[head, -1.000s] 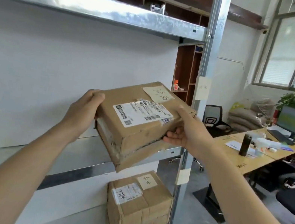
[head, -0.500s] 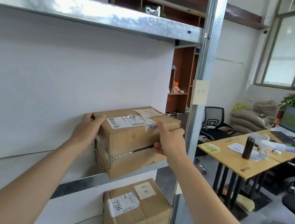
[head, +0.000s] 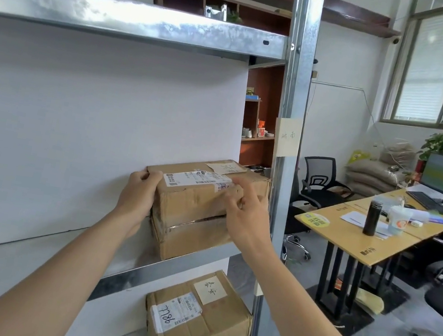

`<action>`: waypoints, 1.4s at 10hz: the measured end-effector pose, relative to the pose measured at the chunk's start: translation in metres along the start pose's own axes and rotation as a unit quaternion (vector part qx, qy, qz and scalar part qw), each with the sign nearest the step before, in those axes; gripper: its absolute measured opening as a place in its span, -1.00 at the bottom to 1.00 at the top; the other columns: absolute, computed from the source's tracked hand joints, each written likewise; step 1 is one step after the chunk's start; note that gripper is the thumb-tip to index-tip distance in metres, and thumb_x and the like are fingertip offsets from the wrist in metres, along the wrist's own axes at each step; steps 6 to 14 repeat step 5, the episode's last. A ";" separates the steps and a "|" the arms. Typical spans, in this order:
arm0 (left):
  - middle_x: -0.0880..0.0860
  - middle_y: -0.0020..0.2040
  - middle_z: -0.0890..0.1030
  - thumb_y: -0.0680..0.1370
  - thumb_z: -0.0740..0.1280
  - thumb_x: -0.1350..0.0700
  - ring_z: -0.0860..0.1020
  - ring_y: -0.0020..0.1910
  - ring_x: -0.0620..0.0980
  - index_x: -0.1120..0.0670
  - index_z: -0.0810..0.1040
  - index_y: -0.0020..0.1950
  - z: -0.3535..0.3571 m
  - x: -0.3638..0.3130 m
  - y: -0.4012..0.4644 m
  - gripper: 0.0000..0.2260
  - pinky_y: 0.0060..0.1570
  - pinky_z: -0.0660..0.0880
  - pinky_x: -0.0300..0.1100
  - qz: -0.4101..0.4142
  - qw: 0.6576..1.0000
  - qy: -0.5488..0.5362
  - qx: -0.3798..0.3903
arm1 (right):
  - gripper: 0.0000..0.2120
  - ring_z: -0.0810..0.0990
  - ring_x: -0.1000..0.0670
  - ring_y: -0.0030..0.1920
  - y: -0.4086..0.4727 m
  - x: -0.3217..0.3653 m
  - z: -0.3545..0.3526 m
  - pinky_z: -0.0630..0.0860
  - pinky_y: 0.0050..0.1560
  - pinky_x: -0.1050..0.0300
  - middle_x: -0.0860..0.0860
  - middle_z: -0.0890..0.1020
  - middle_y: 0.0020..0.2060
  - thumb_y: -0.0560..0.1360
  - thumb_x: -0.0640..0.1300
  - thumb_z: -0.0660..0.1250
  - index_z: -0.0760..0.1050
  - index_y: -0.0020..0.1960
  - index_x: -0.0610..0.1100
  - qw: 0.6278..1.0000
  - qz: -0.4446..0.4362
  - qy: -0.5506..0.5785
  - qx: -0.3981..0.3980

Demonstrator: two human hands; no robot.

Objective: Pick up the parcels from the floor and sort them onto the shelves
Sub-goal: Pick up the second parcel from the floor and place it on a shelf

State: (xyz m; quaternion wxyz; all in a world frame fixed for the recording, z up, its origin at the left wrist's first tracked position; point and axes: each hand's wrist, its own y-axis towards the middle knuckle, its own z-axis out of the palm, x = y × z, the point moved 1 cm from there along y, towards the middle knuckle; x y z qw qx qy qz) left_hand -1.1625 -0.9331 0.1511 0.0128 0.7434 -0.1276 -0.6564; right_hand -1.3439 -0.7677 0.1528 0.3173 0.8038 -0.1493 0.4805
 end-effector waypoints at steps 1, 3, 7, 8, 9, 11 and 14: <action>0.10 -0.05 0.72 0.43 0.27 -0.21 0.60 -0.11 0.09 0.11 0.67 0.12 0.004 -0.011 -0.016 -0.52 -0.13 0.44 -0.06 0.005 1.000 -0.018 0.006 | -0.61 0.62 -0.09 0.02 0.003 -0.001 -0.002 0.58 0.27 -0.13 -0.14 0.38 0.39 0.67 0.10 0.20 0.34 0.49 0.25 1.000 0.011 -0.006 0.016; -0.05 0.00 0.75 0.73 0.14 -0.09 0.61 -0.06 -0.07 -0.03 0.65 0.24 0.006 -0.013 -0.041 -0.68 0.03 0.46 -0.05 -0.027 0.996 -0.074 0.030 | -0.57 0.58 0.03 -0.04 0.005 -0.002 -0.005 0.53 0.28 -0.04 -0.15 0.35 0.43 0.67 0.09 0.22 0.32 0.53 0.22 1.000 -0.002 0.009 0.028; -0.04 0.72 0.18 0.74 0.14 -0.14 0.16 0.70 0.03 -0.01 0.17 0.71 -0.024 -0.021 -0.099 -0.45 0.61 0.17 0.20 -0.062 0.983 -0.172 -0.033 | -0.49 0.50 -0.02 0.15 -0.004 -0.007 -0.003 0.46 0.30 -0.08 -0.16 0.48 0.41 0.60 0.25 0.18 0.22 0.54 0.38 0.994 -0.022 0.098 0.038; -0.04 0.72 0.18 0.74 0.14 -0.14 0.16 0.70 0.03 -0.01 0.17 0.71 -0.024 -0.021 -0.099 -0.45 0.61 0.17 0.20 -0.062 0.983 -0.172 -0.033 | -0.49 0.50 -0.02 0.15 -0.004 -0.007 -0.003 0.46 0.30 -0.08 -0.16 0.48 0.41 0.60 0.25 0.18 0.22 0.54 0.38 0.994 -0.022 0.098 0.038; -0.04 0.72 0.18 0.74 0.14 -0.14 0.16 0.70 0.03 -0.01 0.17 0.71 -0.024 -0.021 -0.099 -0.45 0.61 0.17 0.20 -0.062 0.983 -0.172 -0.033 | -0.49 0.50 -0.02 0.15 -0.004 -0.007 -0.003 0.46 0.30 -0.08 -0.16 0.48 0.41 0.60 0.25 0.18 0.22 0.54 0.38 0.994 -0.022 0.098 0.038; -0.04 0.72 0.18 0.74 0.14 -0.14 0.16 0.70 0.03 -0.01 0.17 0.71 -0.024 -0.021 -0.099 -0.45 0.61 0.17 0.20 -0.062 0.983 -0.172 -0.033 | -0.49 0.50 -0.02 0.15 -0.004 -0.007 -0.003 0.46 0.30 -0.08 -0.16 0.48 0.41 0.60 0.25 0.18 0.22 0.54 0.38 0.994 -0.022 0.098 0.038; -0.04 0.72 0.18 0.74 0.14 -0.14 0.16 0.70 0.03 -0.01 0.17 0.71 -0.024 -0.021 -0.099 -0.45 0.61 0.17 0.20 -0.062 0.983 -0.172 -0.033 | -0.49 0.50 -0.02 0.15 -0.004 -0.007 -0.003 0.46 0.30 -0.08 -0.16 0.48 0.41 0.60 0.25 0.18 0.22 0.54 0.38 0.994 -0.022 0.098 0.038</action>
